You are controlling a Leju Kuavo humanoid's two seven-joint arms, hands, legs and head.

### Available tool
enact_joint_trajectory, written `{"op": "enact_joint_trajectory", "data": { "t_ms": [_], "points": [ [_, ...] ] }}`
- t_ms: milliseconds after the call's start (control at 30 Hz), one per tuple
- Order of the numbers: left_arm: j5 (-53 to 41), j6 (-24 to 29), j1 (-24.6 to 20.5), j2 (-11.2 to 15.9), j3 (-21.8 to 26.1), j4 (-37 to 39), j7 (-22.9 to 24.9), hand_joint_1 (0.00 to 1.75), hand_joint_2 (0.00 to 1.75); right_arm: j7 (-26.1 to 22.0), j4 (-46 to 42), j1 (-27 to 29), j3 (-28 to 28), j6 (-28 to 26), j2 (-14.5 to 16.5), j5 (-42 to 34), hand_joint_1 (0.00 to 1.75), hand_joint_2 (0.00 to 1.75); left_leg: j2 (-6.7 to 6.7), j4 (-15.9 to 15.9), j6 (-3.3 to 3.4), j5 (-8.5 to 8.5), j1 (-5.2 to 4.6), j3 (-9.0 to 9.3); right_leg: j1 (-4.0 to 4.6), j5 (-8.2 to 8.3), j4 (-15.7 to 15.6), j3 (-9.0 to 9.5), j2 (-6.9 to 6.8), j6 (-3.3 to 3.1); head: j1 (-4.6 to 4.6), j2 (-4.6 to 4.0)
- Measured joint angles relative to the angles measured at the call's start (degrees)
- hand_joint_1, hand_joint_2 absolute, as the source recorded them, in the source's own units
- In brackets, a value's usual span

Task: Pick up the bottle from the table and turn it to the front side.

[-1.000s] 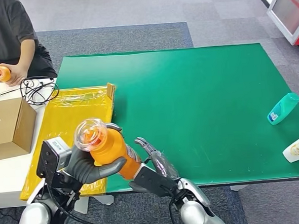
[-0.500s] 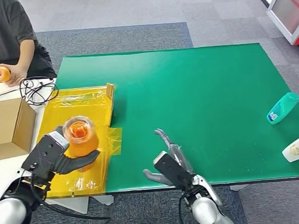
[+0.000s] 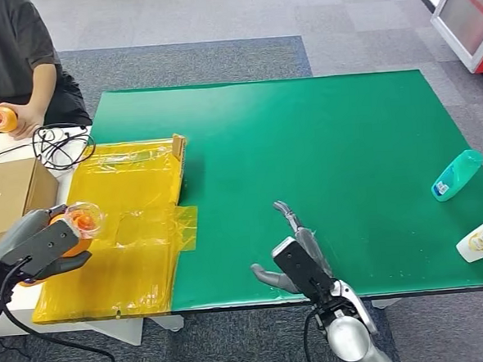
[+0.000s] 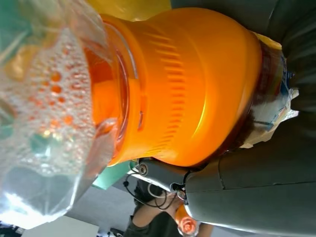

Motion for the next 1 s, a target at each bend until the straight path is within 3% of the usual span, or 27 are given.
{"op": "enact_joint_trajectory", "data": {
  "t_ms": [233, 367, 600, 1000],
  "points": [
    [-8.8, -0.3, -6.9, 1.4, -5.3, 8.8, -3.2, 1.75, 1.75, -0.5, 0.0, -0.1, 0.0, 0.8, 0.4, 0.0, 0.0, 1.75, -0.01, 0.0, -0.02, 0.02, 0.0, 0.0, 0.0, 0.04, 0.0, 0.0, 0.02, -0.06, 0.01, 0.0],
    [-13.9, 1.0, -12.0, 0.8, -10.5, 15.0, -8.4, 1.75, 1.75, -0.9, 0.0, -0.2, 0.3, 0.8, 0.5, 0.0, 0.0, 1.75, -0.05, 0.0, -0.03, 0.03, -0.03, -0.01, -0.01, 0.05, 0.0, 0.0, -0.04, -0.07, 0.01, 0.0],
    [-17.2, 6.6, -16.0, -3.9, -18.8, 22.2, -12.8, 1.75, 1.75, -1.0, -2.0, -0.1, 1.3, 0.2, 0.6, 0.0, 0.0, 1.75, -0.03, 0.0, -0.03, 0.02, -0.05, -0.01, -0.06, 0.05, 0.0, -0.01, 0.01, -0.06, 0.01, 0.0],
    [-18.8, 7.8, -16.2, -12.8, -23.2, 26.1, -12.8, 1.65, 1.75, -1.1, -3.3, -0.7, 4.0, -0.1, 0.6, 1.0, 0.0, 1.75, -0.03, 0.0, -0.03, 0.02, -0.04, -0.02, -0.07, 0.06, 0.0, 0.0, 0.01, -0.07, 0.02, 0.0]
  ]
}}
